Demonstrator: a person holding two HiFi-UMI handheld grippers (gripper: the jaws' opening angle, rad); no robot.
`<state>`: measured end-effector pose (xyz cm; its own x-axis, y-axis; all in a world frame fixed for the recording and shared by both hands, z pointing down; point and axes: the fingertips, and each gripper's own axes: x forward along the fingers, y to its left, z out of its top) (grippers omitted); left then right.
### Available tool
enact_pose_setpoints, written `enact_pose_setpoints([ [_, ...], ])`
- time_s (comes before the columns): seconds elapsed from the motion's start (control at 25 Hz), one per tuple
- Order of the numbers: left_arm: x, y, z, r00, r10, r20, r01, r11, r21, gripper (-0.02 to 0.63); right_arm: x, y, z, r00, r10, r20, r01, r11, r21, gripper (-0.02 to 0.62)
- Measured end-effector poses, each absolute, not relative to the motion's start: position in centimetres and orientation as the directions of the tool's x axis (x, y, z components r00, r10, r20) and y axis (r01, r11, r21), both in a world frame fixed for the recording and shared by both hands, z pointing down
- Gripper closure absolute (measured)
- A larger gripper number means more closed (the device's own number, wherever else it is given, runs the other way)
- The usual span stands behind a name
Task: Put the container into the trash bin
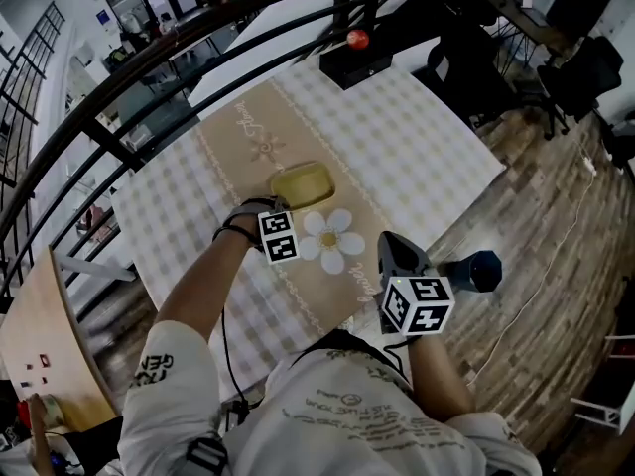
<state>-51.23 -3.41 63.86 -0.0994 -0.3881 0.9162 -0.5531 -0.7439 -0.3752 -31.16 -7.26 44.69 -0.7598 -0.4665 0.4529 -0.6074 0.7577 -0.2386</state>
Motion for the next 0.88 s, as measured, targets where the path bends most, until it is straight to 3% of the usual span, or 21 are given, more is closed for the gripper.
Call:
enact_pose_setpoints([
  [0.32, -52.1, -3.8, 67.6, -0.157, -0.246, 0.957, -0.404, -0.868, -0.289, 0.495, -29.8, -8.1, 45.6, -0.727, -0.501, 0.47, -0.649, 0.724, -0.232, 0.592],
  [0.4, -52.0, -3.7, 68.0, -0.163, -0.227, 0.96, -0.385, -0.881, -0.274, 0.521, -29.5, -8.0, 45.7, -0.722, -0.503, 0.475, -0.655, 0.719, -0.234, 0.592],
  [0.52, -51.4, -3.5, 67.8, -0.146, -0.21, 0.967, -0.378, -0.891, -0.251, 0.575, -29.2, -8.0, 45.9, -0.715, -0.508, 0.48, -0.663, 0.711, -0.235, 0.592],
  [0.88, -48.4, -3.1, 64.3, -0.058, -0.227, 0.972, -0.395, -0.889, -0.231, 0.577, -29.4, -7.5, 45.6, -0.724, -0.502, 0.473, -0.654, 0.717, -0.239, 0.592],
])
